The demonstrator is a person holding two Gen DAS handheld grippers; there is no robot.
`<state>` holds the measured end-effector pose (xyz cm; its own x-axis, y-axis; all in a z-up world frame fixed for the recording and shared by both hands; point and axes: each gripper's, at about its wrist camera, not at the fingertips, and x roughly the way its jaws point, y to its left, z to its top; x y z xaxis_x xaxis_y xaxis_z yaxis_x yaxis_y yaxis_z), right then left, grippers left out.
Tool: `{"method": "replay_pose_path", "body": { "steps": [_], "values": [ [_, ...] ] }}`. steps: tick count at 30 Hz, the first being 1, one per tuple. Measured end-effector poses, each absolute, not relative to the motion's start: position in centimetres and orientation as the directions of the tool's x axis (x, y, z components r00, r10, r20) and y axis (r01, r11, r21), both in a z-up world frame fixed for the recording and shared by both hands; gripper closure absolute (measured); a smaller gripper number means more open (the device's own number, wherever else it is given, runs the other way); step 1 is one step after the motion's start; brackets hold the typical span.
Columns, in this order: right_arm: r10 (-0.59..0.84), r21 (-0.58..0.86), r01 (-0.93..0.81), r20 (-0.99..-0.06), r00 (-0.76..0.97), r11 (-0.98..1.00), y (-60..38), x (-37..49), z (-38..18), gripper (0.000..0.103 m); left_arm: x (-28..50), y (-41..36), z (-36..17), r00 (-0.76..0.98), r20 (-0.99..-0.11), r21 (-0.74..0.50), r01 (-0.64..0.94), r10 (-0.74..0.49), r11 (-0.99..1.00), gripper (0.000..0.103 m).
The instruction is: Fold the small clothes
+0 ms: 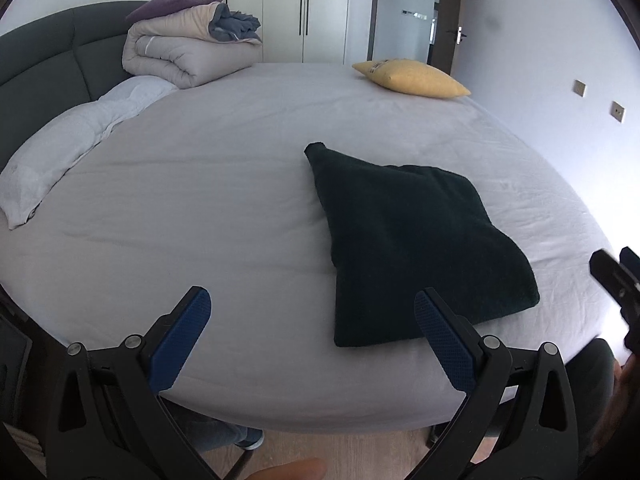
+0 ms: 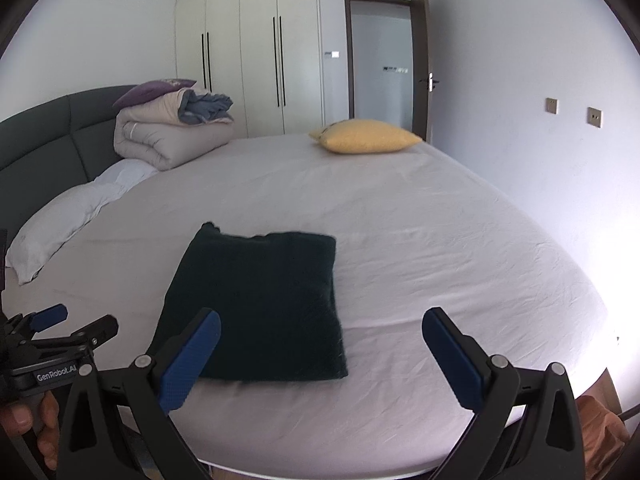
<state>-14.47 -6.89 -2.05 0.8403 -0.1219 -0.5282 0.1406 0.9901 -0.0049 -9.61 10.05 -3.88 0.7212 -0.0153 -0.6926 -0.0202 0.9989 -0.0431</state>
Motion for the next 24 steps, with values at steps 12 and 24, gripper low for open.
{"method": "replay_pose_path", "body": {
  "steps": [12, 24],
  "values": [
    [-0.095, -0.017, 0.103, -0.565, 0.82, 0.995, -5.8, -14.5, -3.2, 0.0, -9.9, 9.8, -3.9, 0.708, -0.705, -0.048, -0.004, -0.031, 0.999, 0.0],
    [-0.109, -0.017, 0.122, -0.582, 0.806, 0.992, -6.6, -14.1, -3.6, 0.0, -9.1, 9.9, -4.9, 0.693, -0.72, -0.06, -0.019, -0.029, 0.998, 0.0]
  ]
}}
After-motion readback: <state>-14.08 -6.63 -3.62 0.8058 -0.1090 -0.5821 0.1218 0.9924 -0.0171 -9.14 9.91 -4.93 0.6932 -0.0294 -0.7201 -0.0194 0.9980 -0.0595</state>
